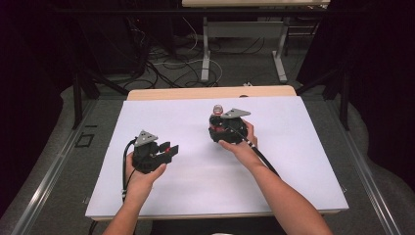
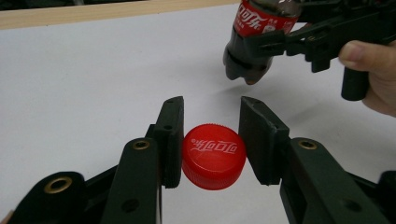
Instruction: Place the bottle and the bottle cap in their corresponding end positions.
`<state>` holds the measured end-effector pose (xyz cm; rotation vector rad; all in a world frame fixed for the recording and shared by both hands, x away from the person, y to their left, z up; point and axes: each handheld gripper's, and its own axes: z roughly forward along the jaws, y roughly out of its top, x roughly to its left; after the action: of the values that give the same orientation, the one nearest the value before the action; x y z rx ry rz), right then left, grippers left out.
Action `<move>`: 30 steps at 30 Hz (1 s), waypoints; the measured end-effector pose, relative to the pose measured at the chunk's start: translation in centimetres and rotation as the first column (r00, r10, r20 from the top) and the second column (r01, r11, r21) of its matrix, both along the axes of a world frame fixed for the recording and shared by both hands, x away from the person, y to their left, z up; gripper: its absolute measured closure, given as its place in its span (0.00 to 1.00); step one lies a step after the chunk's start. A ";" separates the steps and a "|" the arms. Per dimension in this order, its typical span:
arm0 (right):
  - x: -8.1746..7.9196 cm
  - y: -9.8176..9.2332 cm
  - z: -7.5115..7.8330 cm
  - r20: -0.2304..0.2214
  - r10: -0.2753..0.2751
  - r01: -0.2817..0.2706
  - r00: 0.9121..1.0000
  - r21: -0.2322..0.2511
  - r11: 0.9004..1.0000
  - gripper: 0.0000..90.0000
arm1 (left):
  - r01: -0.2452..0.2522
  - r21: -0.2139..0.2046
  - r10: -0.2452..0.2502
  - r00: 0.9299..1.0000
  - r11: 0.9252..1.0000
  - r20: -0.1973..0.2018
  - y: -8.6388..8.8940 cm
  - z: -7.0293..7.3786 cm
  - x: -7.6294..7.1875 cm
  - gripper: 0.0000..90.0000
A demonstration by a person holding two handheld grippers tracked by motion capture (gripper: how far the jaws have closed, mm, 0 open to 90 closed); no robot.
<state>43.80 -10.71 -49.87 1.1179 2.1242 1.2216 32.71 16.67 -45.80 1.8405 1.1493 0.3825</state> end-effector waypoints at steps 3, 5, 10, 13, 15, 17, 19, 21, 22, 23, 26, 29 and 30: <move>0.5 0.5 -0.6 -0.001 -0.006 0.007 1.000 0.002 1.000 0.32 | -0.003 0.008 0.003 1.000 1.000 -0.001 0.2 0.1 -0.1 0.69; 0.8 0.8 -1.0 -0.002 -0.010 0.010 1.000 0.001 1.000 0.32 | -0.005 0.008 0.005 1.000 1.000 0.000 0.3 0.0 -0.1 0.68; 1.4 1.1 -2.1 -0.010 -0.029 0.028 1.000 -0.004 1.000 0.32 | -0.010 0.006 0.010 1.000 1.000 -0.005 0.5 -0.1 0.0 0.68; 1.7 1.2 -2.7 -0.017 -0.037 0.036 0.999 -0.004 0.999 0.32 | -0.009 0.008 0.009 1.000 1.000 -0.005 0.6 -0.1 0.0 0.68; 1.8 1.1 -3.0 -0.017 -0.035 0.035 0.999 0.012 0.999 0.32 | -0.012 0.005 0.012 1.000 1.000 -0.008 0.6 -0.1 0.0 0.68; 1.9 1.0 -3.3 -0.017 -0.041 0.041 0.999 0.004 0.999 0.32 | -0.015 0.007 0.015 1.000 1.000 -0.008 0.6 -0.3 0.0 0.68; 1.9 0.8 -3.7 -0.014 -0.047 0.047 0.999 0.017 0.999 0.32 | -0.014 0.007 0.014 1.000 1.000 -0.010 0.6 -0.3 0.1 0.68; 1.8 0.6 -3.9 -0.015 -0.047 0.048 0.999 0.039 0.998 0.32 | -0.016 0.008 0.016 1.000 1.000 -0.009 0.6 -0.4 0.1 0.68; 1.8 0.6 -3.9 -0.014 -0.048 0.048 0.999 0.043 0.998 0.31 | -0.018 0.001 0.018 1.000 1.000 -0.012 0.6 -0.4 0.1 0.68; 1.8 0.7 -3.9 -0.011 -0.046 0.046 0.999 0.041 0.998 0.31 | -0.019 0.001 0.019 1.000 1.000 -0.012 0.5 -0.3 0.1 0.68; 1.9 0.6 -4.0 -0.009 -0.037 0.038 0.999 0.036 0.999 0.31 | -0.016 0.008 0.016 1.000 1.000 -0.009 0.5 -0.3 0.1 0.68; 1.9 0.6 -4.0 -0.017 -0.033 0.034 0.999 0.042 0.999 0.31 | -0.013 0.012 0.014 1.000 1.000 -0.015 0.5 -0.3 0.1 0.68; 1.9 0.5 -4.0 -0.015 -0.027 0.027 1.000 0.037 0.999 0.30 | -0.014 0.012 0.014 1.000 1.000 -0.014 0.5 -0.3 0.1 0.68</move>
<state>45.73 -10.20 -53.88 1.1713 2.0985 1.2484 32.77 17.19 -46.12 1.8495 1.1724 0.3856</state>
